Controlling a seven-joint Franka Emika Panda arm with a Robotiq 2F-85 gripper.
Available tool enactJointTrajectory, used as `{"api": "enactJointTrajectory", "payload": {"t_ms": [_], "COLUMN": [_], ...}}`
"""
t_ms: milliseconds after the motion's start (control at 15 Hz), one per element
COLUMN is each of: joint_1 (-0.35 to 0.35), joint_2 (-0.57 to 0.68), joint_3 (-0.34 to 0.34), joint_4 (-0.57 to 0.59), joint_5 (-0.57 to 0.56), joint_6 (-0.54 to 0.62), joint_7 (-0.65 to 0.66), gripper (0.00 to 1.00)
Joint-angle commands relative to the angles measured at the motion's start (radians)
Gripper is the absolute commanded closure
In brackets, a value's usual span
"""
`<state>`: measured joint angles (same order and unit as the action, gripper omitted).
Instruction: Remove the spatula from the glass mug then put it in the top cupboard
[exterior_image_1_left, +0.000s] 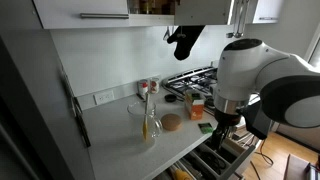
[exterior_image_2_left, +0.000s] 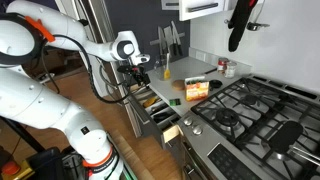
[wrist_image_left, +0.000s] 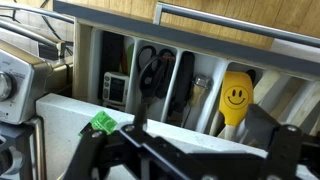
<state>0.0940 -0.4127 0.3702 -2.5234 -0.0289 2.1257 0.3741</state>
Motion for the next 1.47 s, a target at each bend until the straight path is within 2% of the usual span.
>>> {"api": "enactJointTrajectory", "payload": {"t_ms": [0,533,933,1400], "joint_1": [0.028,0.023,0.012,0.051], "joint_2": [0.005,0.012,0.019,0.189], "joint_3": [-0.026,-0.023,-0.042,-0.099], "joint_4": [0.001,0.016,0.226,0.447], "joint_5": [-0.013,-0.029,-0.173,-0.032], "joint_6": [-0.002,0.006,0.017,0.19], "joint_7": [0.01,0.01,-0.05,-0.151], "gripper": [0.0,0.0,0.0,0.0]}}
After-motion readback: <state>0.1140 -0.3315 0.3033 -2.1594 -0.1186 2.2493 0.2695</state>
